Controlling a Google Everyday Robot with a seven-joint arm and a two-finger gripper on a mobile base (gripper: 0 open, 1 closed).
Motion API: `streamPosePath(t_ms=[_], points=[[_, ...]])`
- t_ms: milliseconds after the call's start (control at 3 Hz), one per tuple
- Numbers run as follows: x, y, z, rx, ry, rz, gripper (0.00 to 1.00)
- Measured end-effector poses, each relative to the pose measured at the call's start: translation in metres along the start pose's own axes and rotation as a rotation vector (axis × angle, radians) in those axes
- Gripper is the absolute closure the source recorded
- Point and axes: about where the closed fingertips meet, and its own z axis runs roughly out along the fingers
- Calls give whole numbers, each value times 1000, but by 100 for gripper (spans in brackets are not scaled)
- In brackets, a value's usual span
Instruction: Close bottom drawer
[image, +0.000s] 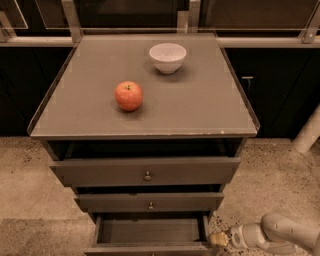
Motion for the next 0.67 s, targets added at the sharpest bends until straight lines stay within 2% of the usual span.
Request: streamPosePath(t_ms=[333,667], points=[[-2,6,-3,-1,-19,-11,100],[15,-11,9,-8,13,91,100]])
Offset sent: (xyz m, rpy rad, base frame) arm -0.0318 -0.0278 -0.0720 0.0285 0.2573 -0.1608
